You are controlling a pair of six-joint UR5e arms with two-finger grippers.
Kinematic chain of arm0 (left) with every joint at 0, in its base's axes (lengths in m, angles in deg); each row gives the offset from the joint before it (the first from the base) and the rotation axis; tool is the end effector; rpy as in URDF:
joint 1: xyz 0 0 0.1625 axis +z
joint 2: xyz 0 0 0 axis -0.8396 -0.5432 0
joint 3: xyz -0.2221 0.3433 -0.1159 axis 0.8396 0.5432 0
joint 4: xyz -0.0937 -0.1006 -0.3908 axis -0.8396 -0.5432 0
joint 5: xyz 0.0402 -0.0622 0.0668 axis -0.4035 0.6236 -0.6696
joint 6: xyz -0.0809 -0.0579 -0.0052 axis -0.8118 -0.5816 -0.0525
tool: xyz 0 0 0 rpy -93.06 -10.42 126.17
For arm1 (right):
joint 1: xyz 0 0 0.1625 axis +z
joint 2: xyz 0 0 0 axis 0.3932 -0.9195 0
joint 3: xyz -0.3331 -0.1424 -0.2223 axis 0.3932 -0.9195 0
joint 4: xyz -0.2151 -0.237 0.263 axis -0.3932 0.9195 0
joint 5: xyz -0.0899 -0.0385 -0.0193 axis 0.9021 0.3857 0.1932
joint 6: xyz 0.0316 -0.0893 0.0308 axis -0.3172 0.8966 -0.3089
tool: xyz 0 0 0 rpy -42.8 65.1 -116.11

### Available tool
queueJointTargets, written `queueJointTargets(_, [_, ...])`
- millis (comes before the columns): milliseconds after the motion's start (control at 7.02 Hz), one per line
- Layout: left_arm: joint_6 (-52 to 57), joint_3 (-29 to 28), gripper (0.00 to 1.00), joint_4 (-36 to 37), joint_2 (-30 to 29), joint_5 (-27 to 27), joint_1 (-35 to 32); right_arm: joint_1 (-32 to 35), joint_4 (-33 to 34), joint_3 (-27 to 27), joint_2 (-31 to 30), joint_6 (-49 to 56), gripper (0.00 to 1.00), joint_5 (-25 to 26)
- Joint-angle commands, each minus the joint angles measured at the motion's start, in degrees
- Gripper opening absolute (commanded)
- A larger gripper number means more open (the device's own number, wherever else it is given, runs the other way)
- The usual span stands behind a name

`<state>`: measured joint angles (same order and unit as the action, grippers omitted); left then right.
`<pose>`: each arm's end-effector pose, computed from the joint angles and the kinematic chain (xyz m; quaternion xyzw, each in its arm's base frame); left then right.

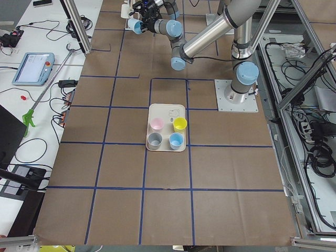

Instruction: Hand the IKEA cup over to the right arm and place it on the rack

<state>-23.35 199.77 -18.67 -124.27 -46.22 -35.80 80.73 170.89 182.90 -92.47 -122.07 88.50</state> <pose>-0.2225 -0.4972 0.3158 -0.2872 -0.7834 0.4920 0.2484 0.3039 -0.5328 0.3012 0.4395 0.6877 -0.2205 0.5341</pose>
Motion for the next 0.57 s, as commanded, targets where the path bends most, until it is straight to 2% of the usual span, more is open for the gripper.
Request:
queueJointTargets(0, [0.0,0.0,0.00,0.0,0.1,0.0,0.0,1.1,0.0,-1.4,1.1,-0.1,0.99,0.2])
queueJointTargets(427, [-0.1,-0.1,0.00,0.0,0.0,0.0,0.0,1.3,0.0,-1.7,1.5,-1.1,0.99,0.1])
